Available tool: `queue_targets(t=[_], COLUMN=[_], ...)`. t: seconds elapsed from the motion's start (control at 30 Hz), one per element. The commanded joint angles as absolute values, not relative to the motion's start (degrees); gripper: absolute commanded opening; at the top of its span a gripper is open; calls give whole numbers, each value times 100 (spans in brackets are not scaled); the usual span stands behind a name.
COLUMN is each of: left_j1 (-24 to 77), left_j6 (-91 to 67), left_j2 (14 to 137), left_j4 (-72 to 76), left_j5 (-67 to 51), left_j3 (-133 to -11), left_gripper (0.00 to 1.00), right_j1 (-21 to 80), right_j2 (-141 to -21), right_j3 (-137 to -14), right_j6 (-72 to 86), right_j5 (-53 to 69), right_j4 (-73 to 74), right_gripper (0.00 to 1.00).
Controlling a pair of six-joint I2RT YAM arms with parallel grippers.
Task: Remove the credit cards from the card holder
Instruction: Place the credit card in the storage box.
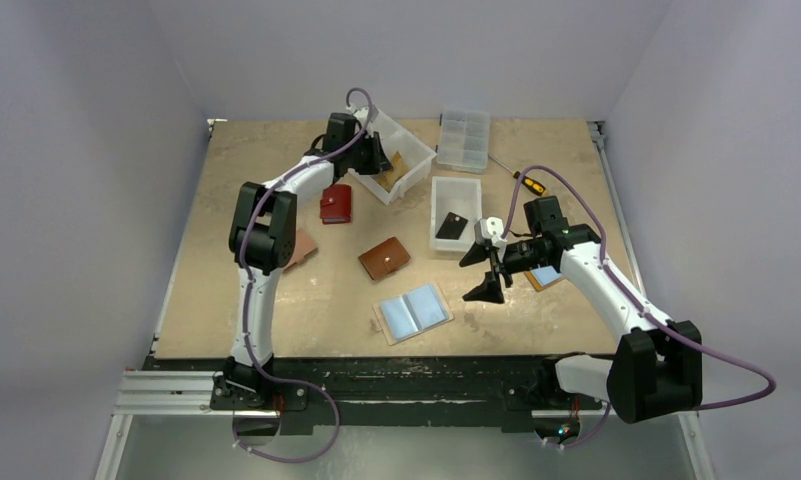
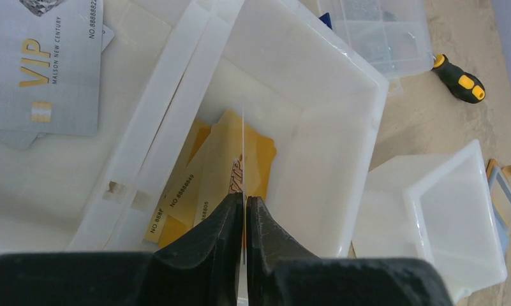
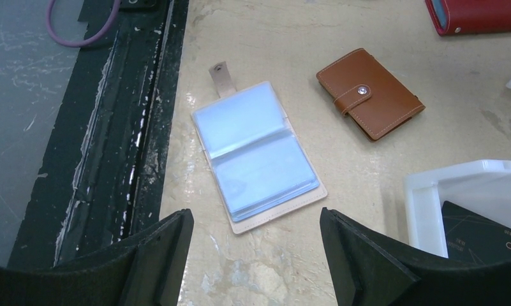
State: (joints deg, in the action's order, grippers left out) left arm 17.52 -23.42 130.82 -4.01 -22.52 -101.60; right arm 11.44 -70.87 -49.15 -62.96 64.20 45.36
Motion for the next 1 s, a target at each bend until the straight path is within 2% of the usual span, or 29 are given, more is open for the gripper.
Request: queue_targets(t=[0.0, 0.23, 0.47, 0.67, 0.8, 0.83, 0.87, 0.9, 0.93, 0.97], left_j1=[1731, 1740, 1740, 1731, 1724, 1721, 1722, 1723, 1723, 1723], left_j6=[-2396, -2285, -2026, -2051, -2439, -2653, -2889, -3099, -3366, -3611], left_j2=[13328, 12966, 11699, 9870, 8598, 8309, 8011, 7718, 7452, 7155], left_j4=[-787, -978, -690, 27, 483, 495, 464, 410, 329, 251], left_j5=[-2173, -1599, -817, -479, -93, 149, 454, 642, 839, 1031], left_j3=[-10773, -10898, -10231, -8517, -7167, -6854, -6551, -6283, -5993, -5745], left_gripper=[18, 37, 38, 41, 57, 66, 82, 93, 98, 98], right_j1=[1094, 1093, 1090, 1090, 1099, 1090, 1095, 1095, 1098, 1093], right_j2=[-7031, -7099, -7141, -7138, -7145, -7145, -7150, -7161, -7169, -7184], right_j3=[-4887, -4913, -4931, -4913, -4904, -4904, -4904, -4904, -4904, -4905], right_j6=[-6258, -6255, -6245, -6303, -6684, -6775, -6826, -6843, -6866, -6883], right_j5=[6653, 6679, 6702, 6598, 6517, 6536, 6546, 6555, 6564, 6571], right_j4=[4465, 4465, 4474, 4569, 4822, 4880, 4919, 4938, 4946, 4961], right_gripper=[81, 81, 81, 81, 81, 81, 81, 81, 81, 81])
